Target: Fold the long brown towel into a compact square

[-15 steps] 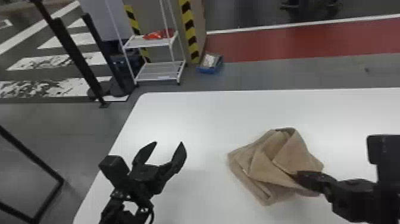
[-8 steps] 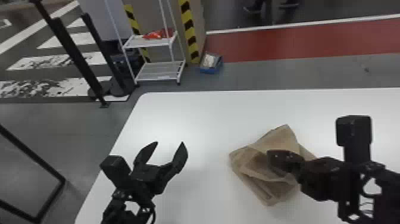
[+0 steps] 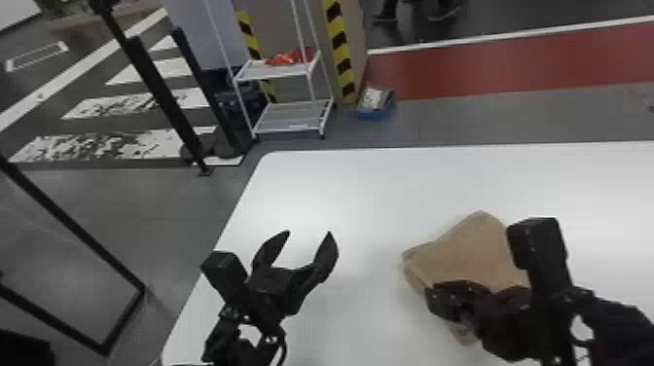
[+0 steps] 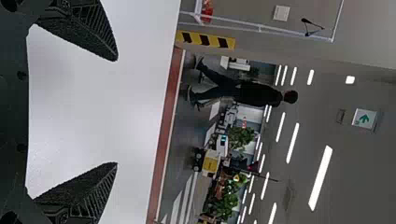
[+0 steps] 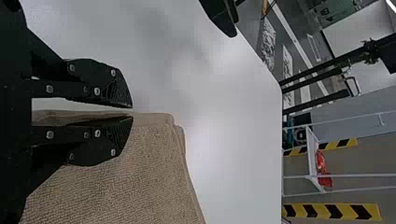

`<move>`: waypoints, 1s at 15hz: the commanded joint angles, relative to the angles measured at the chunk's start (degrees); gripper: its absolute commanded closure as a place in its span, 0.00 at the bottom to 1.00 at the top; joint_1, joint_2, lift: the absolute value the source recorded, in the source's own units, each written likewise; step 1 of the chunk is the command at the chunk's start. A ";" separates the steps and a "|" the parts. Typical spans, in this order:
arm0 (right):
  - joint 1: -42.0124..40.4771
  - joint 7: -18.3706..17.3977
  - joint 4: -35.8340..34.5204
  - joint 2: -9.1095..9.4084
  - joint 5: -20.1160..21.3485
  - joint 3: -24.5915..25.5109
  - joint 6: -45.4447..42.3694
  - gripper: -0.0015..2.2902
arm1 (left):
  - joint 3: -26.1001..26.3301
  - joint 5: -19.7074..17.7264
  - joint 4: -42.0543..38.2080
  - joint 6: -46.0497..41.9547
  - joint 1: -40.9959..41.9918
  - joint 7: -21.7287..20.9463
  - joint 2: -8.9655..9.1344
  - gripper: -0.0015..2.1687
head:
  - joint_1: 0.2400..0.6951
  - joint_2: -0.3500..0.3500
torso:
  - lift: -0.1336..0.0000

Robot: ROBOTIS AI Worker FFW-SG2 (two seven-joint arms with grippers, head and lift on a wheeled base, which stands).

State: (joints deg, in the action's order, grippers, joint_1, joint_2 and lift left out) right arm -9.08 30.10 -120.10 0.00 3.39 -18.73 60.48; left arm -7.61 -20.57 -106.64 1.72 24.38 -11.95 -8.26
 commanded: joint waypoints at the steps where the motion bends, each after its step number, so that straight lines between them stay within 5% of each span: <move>1: -1.11 1.54 -1.54 0.05 -1.20 0.97 -0.76 0.00 | 0.14 0.01 0.03 0.00 -0.12 0.00 0.00 0.04 | 1.00 1.00 | 0.13; 7: -0.41 5.93 -0.31 0.05 -11.74 4.49 -2.86 0.02 | 0.23 -0.17 -0.15 0.00 -0.12 -0.09 -0.27 0.04 | 1.00 1.00 | 0.13; 10: -1.38 7.60 -1.72 0.05 -12.97 7.48 -1.11 0.04 | 0.23 -0.17 -0.32 0.00 -0.03 -0.09 -0.35 0.04 | 1.00 1.00 | 0.13; 13: -5.77 13.58 -8.57 -0.18 -14.56 18.73 3.46 0.27 | 0.14 -0.52 -0.41 0.00 0.14 -0.09 -0.62 0.04 | 1.00 1.00 | 0.13; 15: -8.14 16.22 -11.04 -0.18 -16.84 26.90 5.92 0.70 | 0.14 -0.61 -0.24 0.00 -0.21 -0.09 -0.79 0.04 | 1.00 0.99 | 0.13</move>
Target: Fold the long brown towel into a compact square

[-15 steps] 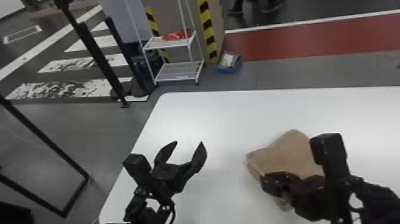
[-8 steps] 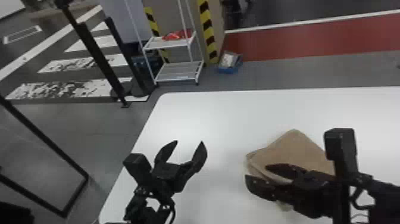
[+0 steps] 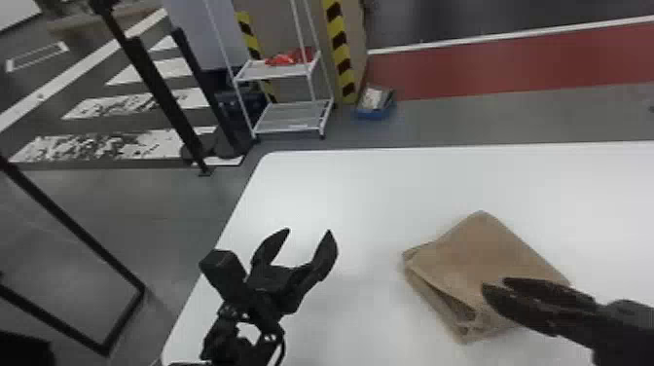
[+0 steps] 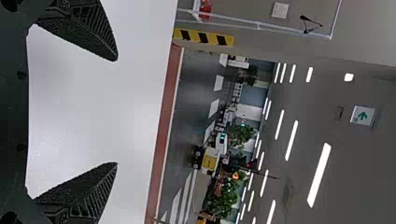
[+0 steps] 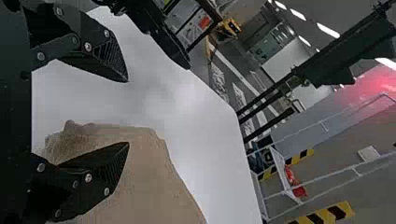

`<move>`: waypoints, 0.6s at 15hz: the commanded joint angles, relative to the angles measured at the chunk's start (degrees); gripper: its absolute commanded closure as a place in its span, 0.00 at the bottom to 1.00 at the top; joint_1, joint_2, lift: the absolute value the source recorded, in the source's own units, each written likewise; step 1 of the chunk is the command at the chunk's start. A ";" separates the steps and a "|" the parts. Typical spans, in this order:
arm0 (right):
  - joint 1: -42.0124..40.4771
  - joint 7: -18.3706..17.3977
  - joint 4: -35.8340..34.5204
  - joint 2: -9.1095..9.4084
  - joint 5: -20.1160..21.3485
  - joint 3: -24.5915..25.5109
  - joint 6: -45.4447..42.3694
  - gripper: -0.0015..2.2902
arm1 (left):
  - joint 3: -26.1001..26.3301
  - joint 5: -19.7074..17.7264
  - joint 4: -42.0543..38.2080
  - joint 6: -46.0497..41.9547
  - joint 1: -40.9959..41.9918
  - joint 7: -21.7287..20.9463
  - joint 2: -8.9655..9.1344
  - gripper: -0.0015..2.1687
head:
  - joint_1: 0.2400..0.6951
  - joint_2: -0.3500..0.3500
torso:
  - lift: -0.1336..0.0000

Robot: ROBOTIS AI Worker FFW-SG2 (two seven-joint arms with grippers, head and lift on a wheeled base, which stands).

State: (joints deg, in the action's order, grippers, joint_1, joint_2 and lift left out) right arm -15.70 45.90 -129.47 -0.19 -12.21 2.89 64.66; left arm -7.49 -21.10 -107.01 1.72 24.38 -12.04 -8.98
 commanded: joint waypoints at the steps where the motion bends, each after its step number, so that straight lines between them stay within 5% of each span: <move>1: -1.70 0.42 -2.45 -0.07 -0.98 7.83 3.68 0.81 | 0.10 -0.08 0.13 0.00 -0.30 0.00 -0.08 0.04 | 1.00 0.96 | 0.13; 4: -0.73 0.86 -1.49 -0.33 2.45 11.00 8.07 0.89 | 0.37 -0.08 0.22 0.00 -0.47 0.00 -0.16 0.04 | 1.00 0.81 | 0.13; 9: 6.83 -0.19 7.39 -0.16 12.29 5.90 14.58 0.92 | 0.10 -0.08 0.22 0.00 -0.12 0.00 -0.16 0.04 | 1.00 0.74 | 0.13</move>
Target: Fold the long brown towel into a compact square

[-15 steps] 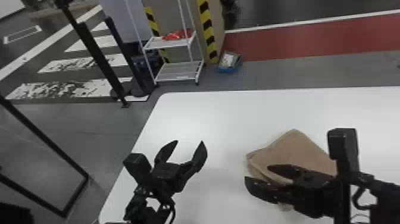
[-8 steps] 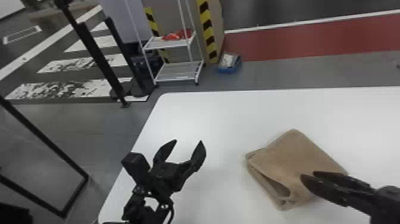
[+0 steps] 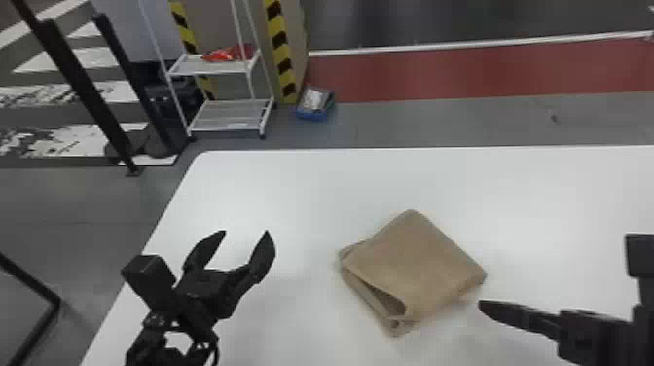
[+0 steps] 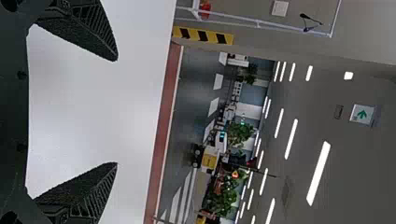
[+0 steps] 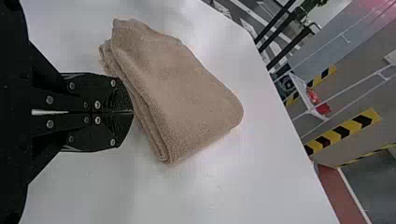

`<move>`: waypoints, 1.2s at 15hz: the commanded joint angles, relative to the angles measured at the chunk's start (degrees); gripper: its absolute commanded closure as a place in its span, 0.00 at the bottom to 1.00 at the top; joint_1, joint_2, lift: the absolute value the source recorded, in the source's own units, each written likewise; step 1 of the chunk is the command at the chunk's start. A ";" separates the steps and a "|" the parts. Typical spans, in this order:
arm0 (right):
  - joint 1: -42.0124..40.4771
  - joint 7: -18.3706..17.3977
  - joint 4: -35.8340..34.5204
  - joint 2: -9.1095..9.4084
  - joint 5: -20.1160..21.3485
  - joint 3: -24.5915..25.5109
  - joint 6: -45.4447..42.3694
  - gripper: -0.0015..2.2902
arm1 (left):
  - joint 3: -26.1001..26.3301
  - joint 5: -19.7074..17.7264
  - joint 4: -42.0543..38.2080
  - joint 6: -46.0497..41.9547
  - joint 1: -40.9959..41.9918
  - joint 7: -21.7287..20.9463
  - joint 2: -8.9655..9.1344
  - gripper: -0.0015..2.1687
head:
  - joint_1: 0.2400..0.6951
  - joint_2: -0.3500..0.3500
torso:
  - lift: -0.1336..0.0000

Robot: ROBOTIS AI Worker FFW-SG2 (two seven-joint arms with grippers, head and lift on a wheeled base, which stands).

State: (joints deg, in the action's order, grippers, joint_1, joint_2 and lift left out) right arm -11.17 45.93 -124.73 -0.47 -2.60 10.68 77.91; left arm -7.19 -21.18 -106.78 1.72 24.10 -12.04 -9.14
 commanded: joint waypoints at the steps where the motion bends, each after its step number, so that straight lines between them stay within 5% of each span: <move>1: 3.96 -0.85 4.49 0.21 3.48 -2.77 1.33 0.92 | -0.28 0.00 -0.09 0.00 0.25 0.00 0.00 0.04 | 1.00 0.75 | 0.13; 7: 16.97 -6.82 18.03 0.47 5.06 -5.94 -0.60 0.92 | -0.28 0.00 -0.09 0.00 0.33 0.00 0.00 0.04 | 1.00 0.75 | 0.13; 12: 24.44 -13.42 31.21 0.53 3.83 -9.37 -15.72 0.92 | 0.59 -0.35 -0.09 0.00 -0.02 0.00 -0.53 0.04 | 1.00 0.73 | 0.13; 18: 22.77 -17.55 32.00 0.53 3.13 -9.10 -20.82 0.92 | 1.56 -1.14 -0.27 0.00 0.07 -0.18 -2.02 0.04 | 1.00 0.72 | 0.13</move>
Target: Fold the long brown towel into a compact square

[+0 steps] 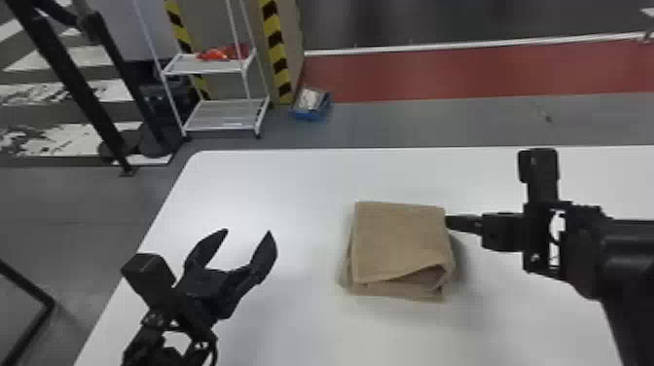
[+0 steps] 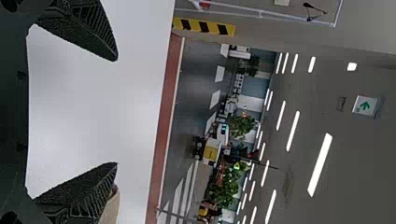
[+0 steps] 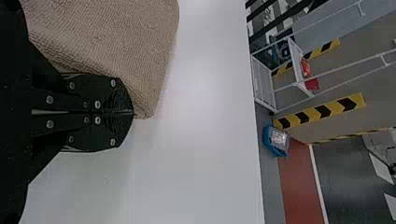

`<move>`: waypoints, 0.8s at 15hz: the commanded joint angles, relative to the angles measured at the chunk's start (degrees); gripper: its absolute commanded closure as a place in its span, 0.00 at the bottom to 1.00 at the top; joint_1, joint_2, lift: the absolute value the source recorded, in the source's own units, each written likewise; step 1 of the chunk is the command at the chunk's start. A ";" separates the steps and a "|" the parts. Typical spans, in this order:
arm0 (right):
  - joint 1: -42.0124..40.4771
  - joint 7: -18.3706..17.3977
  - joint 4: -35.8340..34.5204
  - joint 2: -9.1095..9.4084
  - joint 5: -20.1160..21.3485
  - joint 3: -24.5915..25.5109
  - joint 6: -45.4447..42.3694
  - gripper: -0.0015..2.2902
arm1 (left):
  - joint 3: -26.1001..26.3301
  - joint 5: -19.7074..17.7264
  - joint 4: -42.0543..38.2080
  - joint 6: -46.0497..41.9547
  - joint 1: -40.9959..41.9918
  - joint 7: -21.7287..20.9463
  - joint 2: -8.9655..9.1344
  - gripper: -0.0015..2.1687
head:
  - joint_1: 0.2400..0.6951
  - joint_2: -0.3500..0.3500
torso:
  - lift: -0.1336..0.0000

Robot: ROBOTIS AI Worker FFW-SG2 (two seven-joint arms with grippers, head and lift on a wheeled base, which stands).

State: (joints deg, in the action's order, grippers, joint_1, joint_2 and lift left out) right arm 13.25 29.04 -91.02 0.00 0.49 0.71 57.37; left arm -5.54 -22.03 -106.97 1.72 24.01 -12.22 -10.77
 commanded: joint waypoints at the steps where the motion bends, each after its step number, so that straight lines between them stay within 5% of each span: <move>1: -4.37 -1.62 -6.01 0.05 -0.23 2.63 -0.27 0.91 | -0.35 -0.56 -0.34 0.00 0.60 -0.18 -0.57 0.04 | 1.00 0.71 | 0.13; 3: -12.28 -3.73 -17.61 0.05 -2.78 5.27 -0.10 0.77 | -0.88 -0.65 -1.57 0.00 2.10 -0.44 -0.57 0.04 | 1.00 0.69 | 0.13; 5: -21.60 -4.96 -29.48 0.05 -3.22 5.97 -1.68 0.77 | -0.70 -0.56 -2.71 -1.41 3.24 -0.53 -0.13 0.04 | 1.00 0.66 | 0.13; 6: -27.49 -6.37 -33.87 0.05 -3.22 5.36 -9.24 0.77 | -0.53 -0.29 -3.07 -1.58 3.59 -0.70 0.05 0.04 | 1.00 0.65 | 0.13; 8: -33.20 -7.77 -35.28 0.05 -4.01 3.51 -24.01 0.77 | -0.18 0.06 -3.94 -1.93 4.56 -0.79 0.31 0.04 | 1.00 0.63 | 0.13; 12: -32.67 -5.31 -32.03 0.05 -3.39 -3.43 -26.99 0.77 | 0.88 1.55 -4.82 -2.64 6.14 -0.88 1.02 0.04 | 1.00 0.68 | 0.13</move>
State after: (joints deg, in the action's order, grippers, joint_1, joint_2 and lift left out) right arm -19.73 23.74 -124.70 0.00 -4.16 0.04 31.32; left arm -5.15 -21.07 -111.64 -0.94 29.90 -13.13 -9.95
